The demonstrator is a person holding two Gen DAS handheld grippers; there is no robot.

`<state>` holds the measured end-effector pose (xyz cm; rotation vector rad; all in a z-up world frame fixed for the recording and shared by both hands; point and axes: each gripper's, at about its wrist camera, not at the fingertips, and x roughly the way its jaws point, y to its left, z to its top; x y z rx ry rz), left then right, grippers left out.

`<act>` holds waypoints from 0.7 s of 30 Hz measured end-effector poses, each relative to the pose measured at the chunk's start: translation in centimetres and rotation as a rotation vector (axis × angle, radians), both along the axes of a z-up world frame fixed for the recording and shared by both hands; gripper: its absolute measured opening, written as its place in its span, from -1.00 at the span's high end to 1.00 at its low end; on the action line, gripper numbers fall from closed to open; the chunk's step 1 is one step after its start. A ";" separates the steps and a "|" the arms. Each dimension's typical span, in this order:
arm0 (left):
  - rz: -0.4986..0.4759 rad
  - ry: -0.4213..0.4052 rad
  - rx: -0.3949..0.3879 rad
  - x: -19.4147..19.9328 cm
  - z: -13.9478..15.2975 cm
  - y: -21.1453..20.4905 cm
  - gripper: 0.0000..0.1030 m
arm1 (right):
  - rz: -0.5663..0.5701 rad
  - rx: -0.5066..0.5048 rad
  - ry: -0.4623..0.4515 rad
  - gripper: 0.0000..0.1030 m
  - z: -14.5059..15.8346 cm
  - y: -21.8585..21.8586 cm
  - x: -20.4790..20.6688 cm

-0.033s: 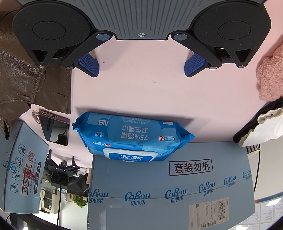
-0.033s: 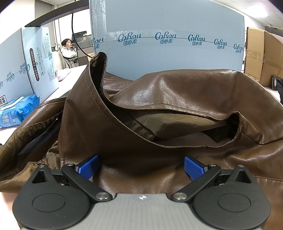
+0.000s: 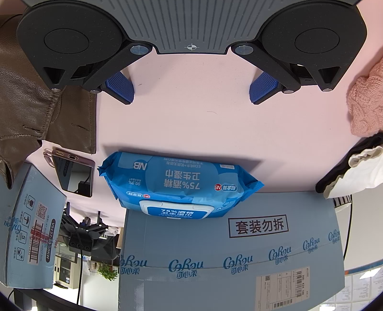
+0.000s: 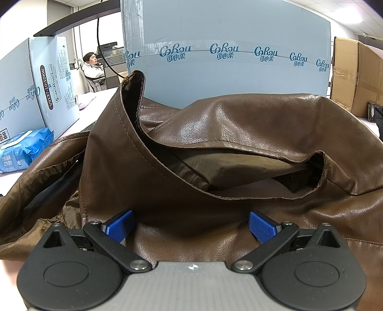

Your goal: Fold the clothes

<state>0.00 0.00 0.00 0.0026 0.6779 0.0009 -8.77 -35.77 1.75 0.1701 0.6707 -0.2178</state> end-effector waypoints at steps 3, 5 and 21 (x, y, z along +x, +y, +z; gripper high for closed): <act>0.000 0.000 0.000 0.0 0.0 0.0 -1.00 | 0.000 0.001 0.000 -1.00 0.0 0.0 0.0; 0.000 0.000 0.000 0.0 0.0 0.0 -1.00 | 0.000 0.000 0.000 -1.00 0.0 0.0 0.0; 0.001 0.000 0.009 0.0 -0.1 -0.1 -1.00 | 0.000 0.007 -0.001 -1.00 0.1 -0.3 -0.2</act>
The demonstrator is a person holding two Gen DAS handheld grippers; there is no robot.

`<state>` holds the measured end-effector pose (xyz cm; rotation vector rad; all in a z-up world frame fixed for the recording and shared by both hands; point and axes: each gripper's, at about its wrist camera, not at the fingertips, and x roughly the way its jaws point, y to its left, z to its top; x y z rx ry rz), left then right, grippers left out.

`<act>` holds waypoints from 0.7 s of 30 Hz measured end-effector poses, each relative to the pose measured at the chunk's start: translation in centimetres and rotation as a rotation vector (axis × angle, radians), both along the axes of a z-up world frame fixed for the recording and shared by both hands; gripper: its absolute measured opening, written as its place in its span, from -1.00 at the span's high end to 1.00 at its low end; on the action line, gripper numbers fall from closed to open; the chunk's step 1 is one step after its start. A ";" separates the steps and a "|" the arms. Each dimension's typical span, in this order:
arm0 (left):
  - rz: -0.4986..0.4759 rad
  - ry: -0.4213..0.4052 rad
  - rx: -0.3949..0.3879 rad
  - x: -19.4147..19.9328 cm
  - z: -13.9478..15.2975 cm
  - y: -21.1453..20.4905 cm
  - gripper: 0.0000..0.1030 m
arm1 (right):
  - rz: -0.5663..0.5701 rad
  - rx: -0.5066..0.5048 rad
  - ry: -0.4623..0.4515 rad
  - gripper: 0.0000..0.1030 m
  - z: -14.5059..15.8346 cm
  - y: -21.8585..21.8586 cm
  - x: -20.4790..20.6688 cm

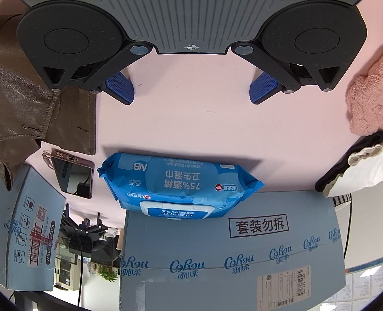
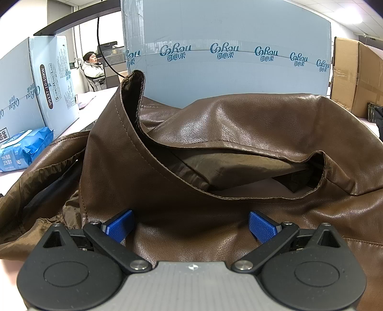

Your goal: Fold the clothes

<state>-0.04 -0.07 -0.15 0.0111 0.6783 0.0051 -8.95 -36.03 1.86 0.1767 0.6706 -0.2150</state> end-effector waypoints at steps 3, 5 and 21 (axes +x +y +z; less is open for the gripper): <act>0.000 0.000 0.000 0.0 0.0 0.0 -1.00 | 0.000 0.017 -0.010 -1.00 0.1 -0.3 -0.1; 0.000 0.000 0.001 0.0 0.0 0.1 -1.00 | 0.000 0.010 -0.006 -1.00 0.1 -0.3 0.0; 0.000 0.001 0.004 0.1 0.1 -0.1 -1.00 | -0.001 -0.038 0.019 -1.00 0.2 0.8 0.5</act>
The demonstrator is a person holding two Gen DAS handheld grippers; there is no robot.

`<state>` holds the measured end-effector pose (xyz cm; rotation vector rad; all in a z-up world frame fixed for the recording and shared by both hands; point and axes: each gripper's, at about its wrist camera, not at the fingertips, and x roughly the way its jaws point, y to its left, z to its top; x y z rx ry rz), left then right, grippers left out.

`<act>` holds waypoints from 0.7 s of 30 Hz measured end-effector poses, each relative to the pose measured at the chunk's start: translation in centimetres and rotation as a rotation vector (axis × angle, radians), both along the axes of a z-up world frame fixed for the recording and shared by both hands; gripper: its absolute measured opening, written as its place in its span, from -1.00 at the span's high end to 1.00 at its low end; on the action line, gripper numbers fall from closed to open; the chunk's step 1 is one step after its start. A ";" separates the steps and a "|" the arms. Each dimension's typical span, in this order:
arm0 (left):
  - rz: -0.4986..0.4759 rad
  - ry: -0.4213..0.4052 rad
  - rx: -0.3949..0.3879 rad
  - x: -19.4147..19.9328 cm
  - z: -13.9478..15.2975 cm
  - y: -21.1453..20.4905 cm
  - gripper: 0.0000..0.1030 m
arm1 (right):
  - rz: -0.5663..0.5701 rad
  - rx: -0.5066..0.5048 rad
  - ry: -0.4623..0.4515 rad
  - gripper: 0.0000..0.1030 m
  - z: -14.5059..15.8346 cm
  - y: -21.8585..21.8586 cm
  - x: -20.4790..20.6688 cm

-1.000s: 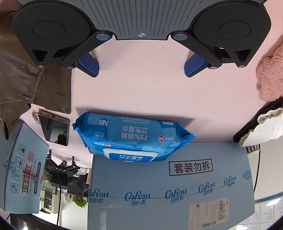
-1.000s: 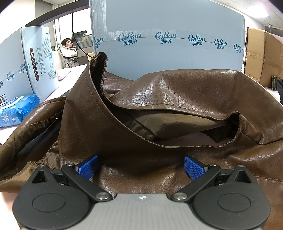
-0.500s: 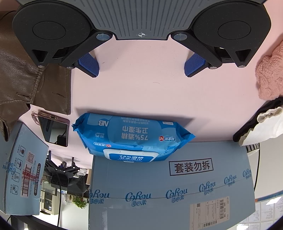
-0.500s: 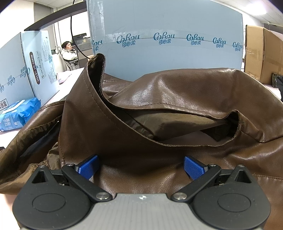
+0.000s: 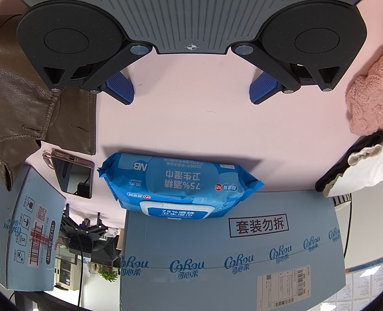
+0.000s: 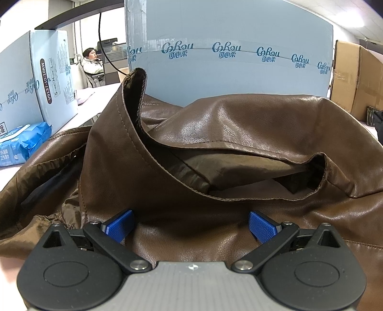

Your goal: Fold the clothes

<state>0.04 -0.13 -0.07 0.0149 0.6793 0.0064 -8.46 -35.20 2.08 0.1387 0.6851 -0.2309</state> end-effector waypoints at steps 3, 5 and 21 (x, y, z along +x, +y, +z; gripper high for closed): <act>0.000 0.000 -0.003 0.0 0.0 0.0 -1.00 | 0.000 -0.001 0.000 -1.00 0.0 0.2 0.0; 0.000 0.000 -0.005 0.0 0.0 0.0 -1.00 | 0.000 0.000 0.000 -1.00 0.1 0.4 0.0; -0.399 -0.163 -0.409 -3.8 6.1 0.3 -1.00 | 0.181 0.137 -0.335 -1.00 3.7 -1.2 -5.3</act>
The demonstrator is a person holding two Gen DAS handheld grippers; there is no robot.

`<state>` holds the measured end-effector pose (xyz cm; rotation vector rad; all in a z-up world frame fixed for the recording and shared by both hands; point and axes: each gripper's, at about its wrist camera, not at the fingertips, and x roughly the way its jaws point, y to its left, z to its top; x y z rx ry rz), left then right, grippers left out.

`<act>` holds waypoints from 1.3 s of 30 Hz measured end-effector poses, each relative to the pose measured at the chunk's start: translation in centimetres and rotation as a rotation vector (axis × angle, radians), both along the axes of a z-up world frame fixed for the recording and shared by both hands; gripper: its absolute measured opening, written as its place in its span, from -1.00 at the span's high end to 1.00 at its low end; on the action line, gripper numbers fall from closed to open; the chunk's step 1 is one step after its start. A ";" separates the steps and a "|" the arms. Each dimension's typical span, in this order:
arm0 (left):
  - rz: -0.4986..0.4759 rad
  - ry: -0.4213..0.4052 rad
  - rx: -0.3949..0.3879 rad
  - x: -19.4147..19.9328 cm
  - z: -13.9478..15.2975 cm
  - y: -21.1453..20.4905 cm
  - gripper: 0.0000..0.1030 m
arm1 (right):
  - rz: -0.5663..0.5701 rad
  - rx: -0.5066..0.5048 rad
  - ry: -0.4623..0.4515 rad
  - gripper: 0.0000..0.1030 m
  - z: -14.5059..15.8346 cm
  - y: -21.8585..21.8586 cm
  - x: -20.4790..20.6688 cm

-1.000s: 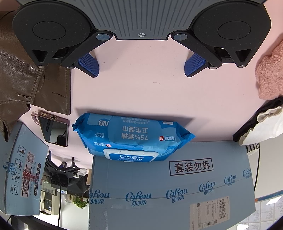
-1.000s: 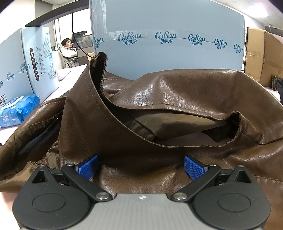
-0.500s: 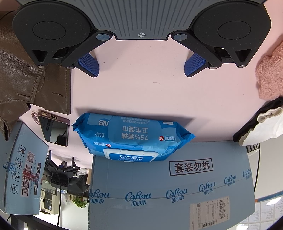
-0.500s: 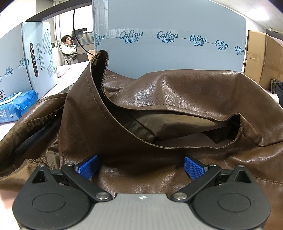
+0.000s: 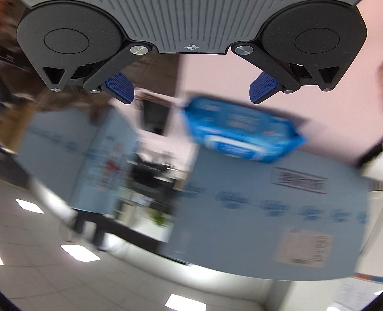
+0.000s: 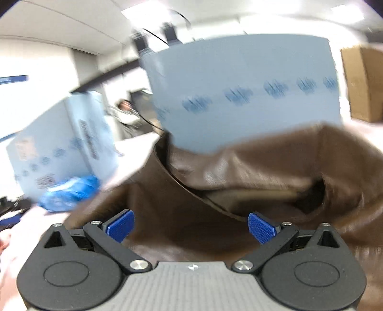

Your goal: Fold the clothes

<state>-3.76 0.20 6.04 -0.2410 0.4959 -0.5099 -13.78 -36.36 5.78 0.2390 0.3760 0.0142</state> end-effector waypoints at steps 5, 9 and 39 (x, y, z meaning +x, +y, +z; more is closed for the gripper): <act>-0.120 0.066 0.028 2.8 0.9 -5.0 -1.00 | 0.013 -0.233 -0.033 -1.00 2.9 2.3 2.2; -0.095 0.170 0.110 6.9 -0.1 -9.1 -1.00 | 0.056 -0.183 0.010 -1.00 3.3 2.0 4.9; -0.267 0.058 0.449 5.6 -0.9 -12.4 -1.00 | 0.227 0.420 0.076 0.69 -2.0 -4.3 7.6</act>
